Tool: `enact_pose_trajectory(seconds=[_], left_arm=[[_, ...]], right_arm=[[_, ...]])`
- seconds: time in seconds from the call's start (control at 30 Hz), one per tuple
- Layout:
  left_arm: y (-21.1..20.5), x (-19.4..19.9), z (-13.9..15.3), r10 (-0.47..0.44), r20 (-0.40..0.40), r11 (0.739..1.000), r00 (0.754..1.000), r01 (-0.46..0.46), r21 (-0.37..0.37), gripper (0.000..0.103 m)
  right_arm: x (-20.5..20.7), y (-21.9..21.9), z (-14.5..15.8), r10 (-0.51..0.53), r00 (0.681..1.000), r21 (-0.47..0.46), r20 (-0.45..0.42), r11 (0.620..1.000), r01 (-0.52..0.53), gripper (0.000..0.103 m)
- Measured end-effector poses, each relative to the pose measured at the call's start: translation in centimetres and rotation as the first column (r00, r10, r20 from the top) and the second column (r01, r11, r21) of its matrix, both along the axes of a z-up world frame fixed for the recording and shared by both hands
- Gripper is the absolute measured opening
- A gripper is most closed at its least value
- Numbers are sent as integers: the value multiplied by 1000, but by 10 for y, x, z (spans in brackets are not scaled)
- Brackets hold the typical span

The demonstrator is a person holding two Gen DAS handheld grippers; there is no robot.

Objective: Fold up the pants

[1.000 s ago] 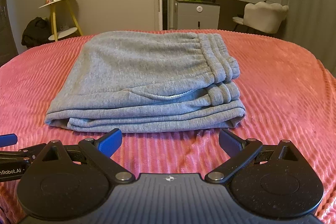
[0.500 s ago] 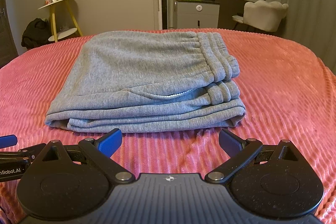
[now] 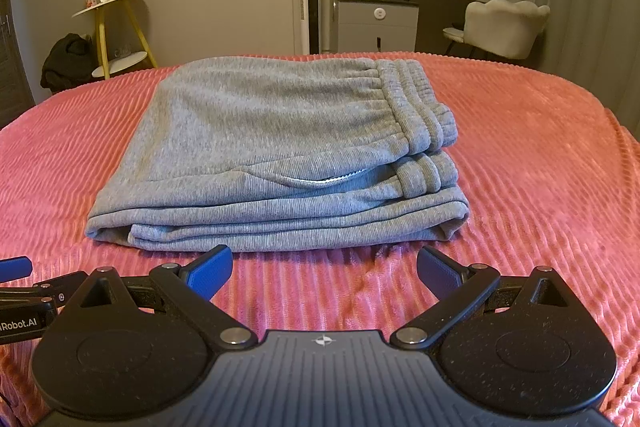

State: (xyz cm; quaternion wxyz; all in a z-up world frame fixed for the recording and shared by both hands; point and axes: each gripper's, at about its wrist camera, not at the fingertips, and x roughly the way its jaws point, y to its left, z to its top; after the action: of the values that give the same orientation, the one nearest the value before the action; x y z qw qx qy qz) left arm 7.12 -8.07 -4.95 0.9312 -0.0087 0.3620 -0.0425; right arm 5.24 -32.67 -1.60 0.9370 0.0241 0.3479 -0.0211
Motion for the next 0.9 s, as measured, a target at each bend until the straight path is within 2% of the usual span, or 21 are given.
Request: enact_pose_trajectory(seconds=[0.9], left_arm=[[4, 1, 0, 5, 0, 1000, 1000, -5, -28, 95]], right_arm=[[1, -2, -2, -2, 1000, 6, -4, 1000, 2, 99]])
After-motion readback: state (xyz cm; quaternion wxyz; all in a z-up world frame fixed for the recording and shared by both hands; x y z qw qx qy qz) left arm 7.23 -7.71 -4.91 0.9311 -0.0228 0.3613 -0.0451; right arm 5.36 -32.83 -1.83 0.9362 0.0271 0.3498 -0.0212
